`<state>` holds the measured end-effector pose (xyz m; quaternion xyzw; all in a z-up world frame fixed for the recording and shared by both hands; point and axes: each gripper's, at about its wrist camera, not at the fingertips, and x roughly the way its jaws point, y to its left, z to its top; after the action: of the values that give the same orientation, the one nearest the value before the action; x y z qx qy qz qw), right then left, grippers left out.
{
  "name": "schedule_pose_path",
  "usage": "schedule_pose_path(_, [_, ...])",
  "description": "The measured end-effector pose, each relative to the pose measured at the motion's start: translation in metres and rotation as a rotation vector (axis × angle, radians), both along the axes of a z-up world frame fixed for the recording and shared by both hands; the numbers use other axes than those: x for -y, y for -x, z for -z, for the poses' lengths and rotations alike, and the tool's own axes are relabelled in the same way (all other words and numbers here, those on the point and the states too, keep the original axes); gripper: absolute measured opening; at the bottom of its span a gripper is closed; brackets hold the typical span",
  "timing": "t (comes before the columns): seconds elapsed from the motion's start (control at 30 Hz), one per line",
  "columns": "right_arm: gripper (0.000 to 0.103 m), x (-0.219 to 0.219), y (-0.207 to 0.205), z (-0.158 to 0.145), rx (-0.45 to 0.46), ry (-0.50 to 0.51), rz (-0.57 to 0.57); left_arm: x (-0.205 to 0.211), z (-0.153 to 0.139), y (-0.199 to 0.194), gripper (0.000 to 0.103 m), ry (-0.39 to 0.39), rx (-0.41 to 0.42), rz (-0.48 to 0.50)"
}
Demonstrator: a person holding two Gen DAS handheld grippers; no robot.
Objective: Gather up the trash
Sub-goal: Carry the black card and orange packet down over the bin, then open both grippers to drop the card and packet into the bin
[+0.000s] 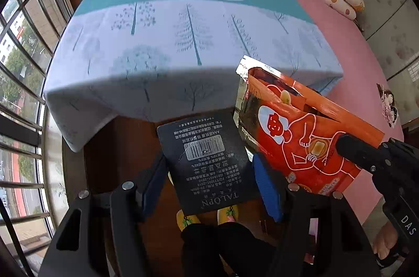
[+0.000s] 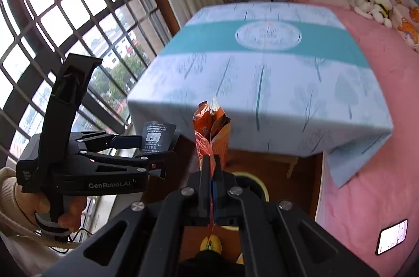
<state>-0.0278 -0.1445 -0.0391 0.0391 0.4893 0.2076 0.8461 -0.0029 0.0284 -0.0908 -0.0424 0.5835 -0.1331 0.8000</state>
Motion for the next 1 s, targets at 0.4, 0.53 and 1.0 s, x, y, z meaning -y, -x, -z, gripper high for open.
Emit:
schedule_pose_path(0.4, [0.000, 0.011, 0.004, 0.201, -0.249, 0.022, 0.014, 0.026, 0.183, 0.026, 0.064, -0.008, -0.198, -0.103])
schedule_pose_path(0.53, [0.000, 0.004, -0.004, 0.267, -0.288, 0.049, 0.017, 0.027, 0.241, 0.017, 0.064, -0.014, -0.218, -0.128])
schedule_pose_path(1.0, [0.001, -0.011, -0.033, 0.380, -0.295, 0.026, 0.125, 0.026, 0.360, -0.019, 0.069, -0.070, -0.231, -0.075])
